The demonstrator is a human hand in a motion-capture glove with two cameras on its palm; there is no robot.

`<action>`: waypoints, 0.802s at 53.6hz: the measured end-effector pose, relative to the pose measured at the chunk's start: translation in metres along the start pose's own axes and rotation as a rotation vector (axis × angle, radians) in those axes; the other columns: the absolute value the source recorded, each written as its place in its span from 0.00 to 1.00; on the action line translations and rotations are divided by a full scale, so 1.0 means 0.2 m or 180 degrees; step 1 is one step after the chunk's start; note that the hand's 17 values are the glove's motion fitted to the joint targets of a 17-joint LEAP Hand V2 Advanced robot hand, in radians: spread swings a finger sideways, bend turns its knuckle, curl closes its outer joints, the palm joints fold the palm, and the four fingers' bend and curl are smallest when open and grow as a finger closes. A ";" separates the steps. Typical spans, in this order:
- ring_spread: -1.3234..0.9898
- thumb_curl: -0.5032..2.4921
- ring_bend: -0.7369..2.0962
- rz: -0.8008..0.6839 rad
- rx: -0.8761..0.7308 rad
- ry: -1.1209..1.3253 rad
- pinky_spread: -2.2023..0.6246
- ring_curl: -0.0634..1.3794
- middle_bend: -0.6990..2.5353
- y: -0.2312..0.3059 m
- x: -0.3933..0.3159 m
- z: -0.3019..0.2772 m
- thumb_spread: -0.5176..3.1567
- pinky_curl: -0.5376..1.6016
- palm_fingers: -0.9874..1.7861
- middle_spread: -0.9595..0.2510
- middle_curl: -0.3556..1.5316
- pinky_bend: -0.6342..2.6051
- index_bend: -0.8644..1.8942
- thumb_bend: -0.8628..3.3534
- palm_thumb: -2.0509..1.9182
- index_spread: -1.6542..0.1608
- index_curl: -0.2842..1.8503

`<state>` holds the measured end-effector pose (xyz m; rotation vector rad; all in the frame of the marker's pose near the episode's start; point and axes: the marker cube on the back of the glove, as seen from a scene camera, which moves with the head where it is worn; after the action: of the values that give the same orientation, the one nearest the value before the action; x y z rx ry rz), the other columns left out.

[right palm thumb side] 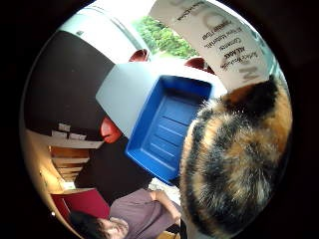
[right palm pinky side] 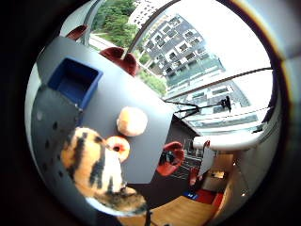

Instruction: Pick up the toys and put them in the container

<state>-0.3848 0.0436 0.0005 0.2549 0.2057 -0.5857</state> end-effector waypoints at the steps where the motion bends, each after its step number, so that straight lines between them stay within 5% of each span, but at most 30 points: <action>1: 0.42 0.45 0.69 -0.0170 -0.0006 0.0050 0.64 0.46 0.62 -0.02 -0.04 0.02 0.24 0.46 0.77 0.66 0.56 0.44 0.69 0.21 0.65 0.76 0.44; 9: 0.42 0.47 0.70 -0.0512 0.0026 0.0115 0.64 0.46 0.62 -0.16 -0.30 0.11 0.24 0.46 0.76 0.66 0.56 0.44 0.68 0.21 0.66 0.76 0.47; 20: 0.42 0.48 0.69 -0.0237 0.0298 0.0581 0.64 0.45 0.62 -0.39 -0.44 0.16 0.24 0.45 0.75 0.66 0.56 0.44 0.66 0.20 0.65 0.76 0.49; 27: 0.42 0.49 0.68 -0.0278 -0.0141 0.0551 0.64 0.44 0.60 -0.51 -0.48 0.30 0.24 0.45 0.72 0.65 0.55 0.45 0.63 0.20 0.65 0.75 0.51; 32: 0.42 0.49 0.68 -0.0194 -0.1019 0.0603 0.66 0.45 0.58 -0.53 -0.45 0.42 0.27 0.47 0.61 0.63 0.54 0.47 0.57 0.20 0.65 0.75 0.53; 33: 0.42 0.48 0.65 -0.0150 -0.1197 0.0632 0.67 0.43 0.53 -0.53 -0.45 0.45 0.32 0.46 0.46 0.62 0.51 0.47 0.50 0.19 0.62 0.75 0.49; 34: 0.43 0.47 0.66 -0.0086 -0.1341 0.0693 0.68 0.46 0.54 -0.52 -0.44 0.47 0.33 0.48 0.45 0.62 0.52 0.48 0.51 0.19 0.62 0.76 0.51; 35: 0.45 0.46 0.63 -0.0020 -0.1434 0.0773 0.70 0.44 0.46 -0.52 -0.43 0.48 0.35 0.51 0.25 0.65 0.48 0.53 0.42 0.18 0.60 0.77 0.48; 37: 0.48 0.44 0.56 0.0056 -0.1466 0.0877 0.72 0.41 0.39 -0.52 -0.43 0.49 0.37 0.51 0.13 0.70 0.45 0.57 0.36 0.18 0.57 0.77 0.45; 43: 0.53 0.39 0.46 0.0240 -0.1258 0.0571 0.76 0.30 0.30 -0.54 -0.43 0.43 0.41 0.48 0.17 0.76 0.39 0.57 0.31 0.19 0.53 0.78 0.33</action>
<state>-0.5049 -0.0243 0.0860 -0.0686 0.4766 -0.4360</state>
